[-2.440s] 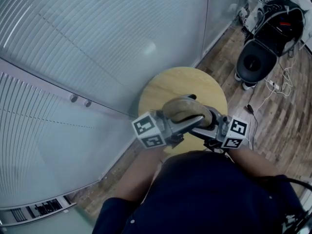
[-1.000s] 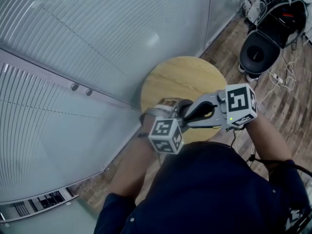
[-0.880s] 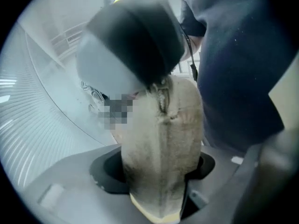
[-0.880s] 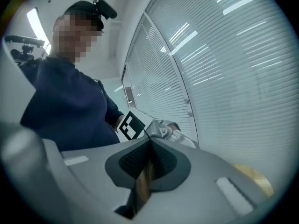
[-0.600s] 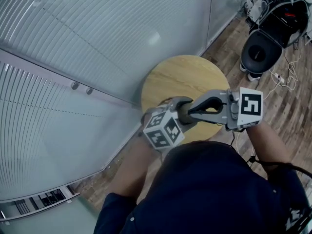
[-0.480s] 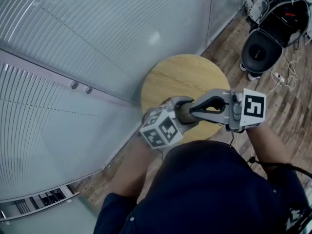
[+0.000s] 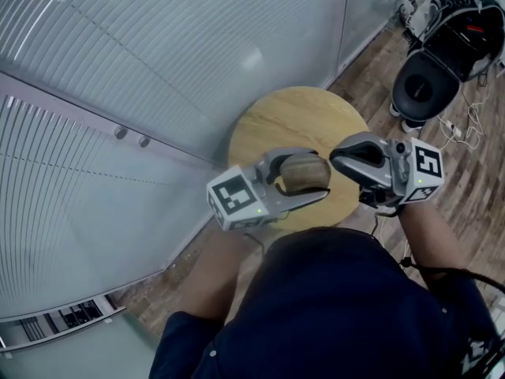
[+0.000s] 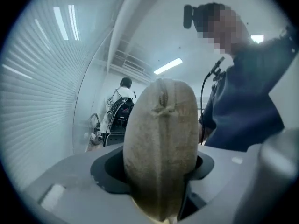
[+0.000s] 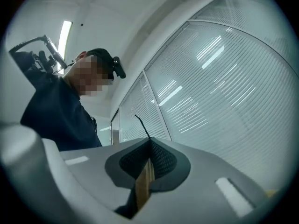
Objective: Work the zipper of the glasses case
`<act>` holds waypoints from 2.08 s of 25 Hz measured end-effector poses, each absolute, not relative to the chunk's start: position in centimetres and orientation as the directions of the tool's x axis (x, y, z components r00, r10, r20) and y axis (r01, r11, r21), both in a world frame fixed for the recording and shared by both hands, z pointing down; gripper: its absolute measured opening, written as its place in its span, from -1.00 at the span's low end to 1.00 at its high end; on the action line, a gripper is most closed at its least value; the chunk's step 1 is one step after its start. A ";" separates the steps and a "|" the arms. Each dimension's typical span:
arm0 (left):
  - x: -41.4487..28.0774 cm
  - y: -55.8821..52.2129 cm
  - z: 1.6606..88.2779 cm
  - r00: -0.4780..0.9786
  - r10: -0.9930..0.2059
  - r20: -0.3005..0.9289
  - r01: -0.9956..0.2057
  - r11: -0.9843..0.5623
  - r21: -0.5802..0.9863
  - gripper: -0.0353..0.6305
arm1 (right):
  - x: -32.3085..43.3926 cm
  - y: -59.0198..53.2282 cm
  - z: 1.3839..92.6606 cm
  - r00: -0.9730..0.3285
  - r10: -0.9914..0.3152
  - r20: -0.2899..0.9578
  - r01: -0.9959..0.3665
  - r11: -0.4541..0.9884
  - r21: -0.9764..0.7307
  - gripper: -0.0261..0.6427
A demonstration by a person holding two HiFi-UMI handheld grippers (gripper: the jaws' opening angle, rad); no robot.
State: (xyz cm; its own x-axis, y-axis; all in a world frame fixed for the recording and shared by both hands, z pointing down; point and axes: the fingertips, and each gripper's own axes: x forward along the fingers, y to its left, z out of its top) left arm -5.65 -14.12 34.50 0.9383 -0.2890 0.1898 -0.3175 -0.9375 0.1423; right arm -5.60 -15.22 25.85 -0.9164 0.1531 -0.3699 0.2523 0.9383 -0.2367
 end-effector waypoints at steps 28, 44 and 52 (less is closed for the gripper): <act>-13.7 -23.8 24.3 0.633 -0.666 -0.395 -0.365 -0.706 0.607 0.01 | -11.8 -13.8 31.9 -0.989 0.080 -0.128 0.073 0.996 0.056 -0.89; -19.1 -20.0 39.9 0.496 -0.858 0.134 -0.865 -0.474 0.163 0.03 | -0.9 -21.0 40.9 -0.886 -0.456 0.083 -0.463 0.866 -0.191 -0.54; -18.6 -18.5 42.1 0.469 -0.872 0.140 -0.881 -0.453 0.135 0.03 | 3.4 -21.6 43.1 -0.767 -0.638 0.062 -0.641 0.763 -0.085 -0.90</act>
